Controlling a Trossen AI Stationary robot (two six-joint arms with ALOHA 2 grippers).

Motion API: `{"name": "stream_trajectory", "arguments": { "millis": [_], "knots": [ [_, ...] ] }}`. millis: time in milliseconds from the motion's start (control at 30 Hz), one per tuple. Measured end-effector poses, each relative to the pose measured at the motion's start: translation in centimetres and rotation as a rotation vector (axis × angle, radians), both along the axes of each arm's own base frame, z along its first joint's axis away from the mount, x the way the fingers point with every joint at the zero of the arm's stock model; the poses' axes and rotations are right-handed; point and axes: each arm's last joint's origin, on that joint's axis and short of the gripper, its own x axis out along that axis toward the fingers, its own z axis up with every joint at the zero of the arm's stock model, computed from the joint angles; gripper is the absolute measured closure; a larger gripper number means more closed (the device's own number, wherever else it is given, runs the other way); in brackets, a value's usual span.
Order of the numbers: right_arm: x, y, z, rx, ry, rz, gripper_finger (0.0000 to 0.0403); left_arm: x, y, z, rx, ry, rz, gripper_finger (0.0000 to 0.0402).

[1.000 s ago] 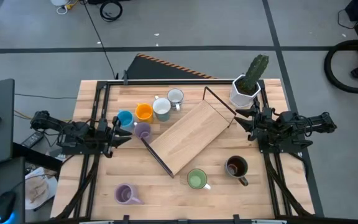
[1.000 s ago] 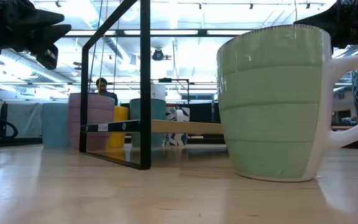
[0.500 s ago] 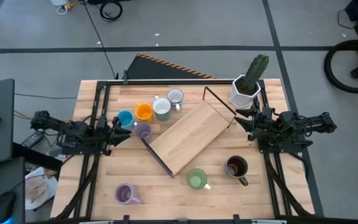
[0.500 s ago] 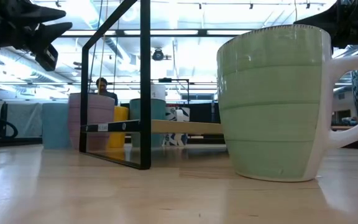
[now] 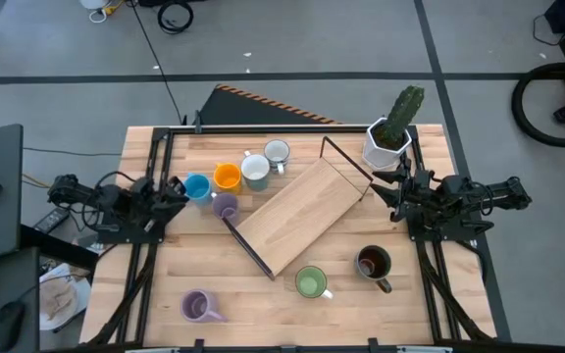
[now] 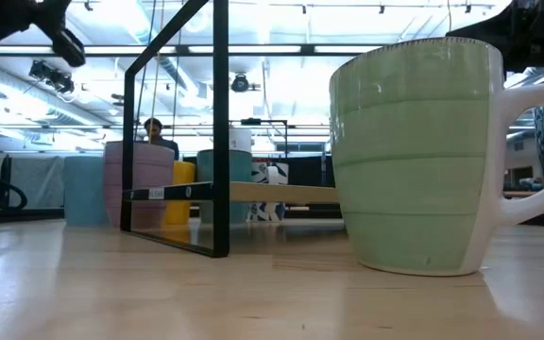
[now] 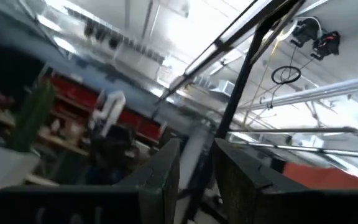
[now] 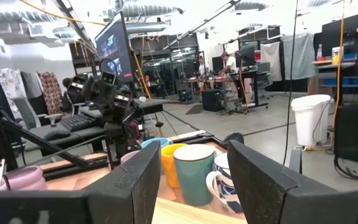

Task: Place coffee mugs
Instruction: Put the blue mug on the shelf

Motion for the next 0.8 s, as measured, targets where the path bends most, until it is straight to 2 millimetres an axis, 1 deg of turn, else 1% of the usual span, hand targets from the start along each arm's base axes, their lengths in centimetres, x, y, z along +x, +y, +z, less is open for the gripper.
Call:
{"name": "stream_trajectory", "arguments": {
  "millis": [100, 267, 333, 400, 500, 633, 700, 800],
  "knots": [
    [0.0, 0.0, 0.1, 0.032, -0.016, 0.006, 0.0211, 0.0, 0.1, 0.7, 0.001, 0.077, 0.04, 0.03],
    [0.0, 0.0, 0.1, 0.174, -0.071, 0.036, 0.0211, 0.2, 0.4, 1.5, 0.026, 0.372, 0.135, 0.0313],
    [-0.1, 0.0, 0.4, 0.198, -0.104, 0.041, 0.0211, 0.1, 0.5, 2.2, 0.035, 0.443, 0.166, 0.0319],
    [-0.2, 0.0, 0.6, 0.202, -0.132, 0.04, 0.0211, 0.2, 0.6, 2.5, 0.054, 0.508, 0.2, 0.0323],
    [-0.2, 0.0, 0.9, 0.209, -0.157, 0.049, 0.0211, 0.4, 0.6, 3.1, 0.057, 0.558, 0.244, 0.0327],
    [-0.3, 0.0, 1.0, 0.219, -0.178, 0.071, 0.0211, 0.9, 0.4, 4.1, 0.085, 0.62, 0.256, 0.0331],
    [-0.3, -0.1, 1.1, 0.214, -0.185, 0.019, 0.0211, 1.3, 0.3, 4.9, 0.089, 0.628, 0.257, 0.0331],
    [-0.4, -0.4, 1.0, 0.263, -0.194, -0.054, 0.0211, 2.0, 0.1, 5.5, 0.092, 0.651, 0.276, 0.0331]
  ]
}}
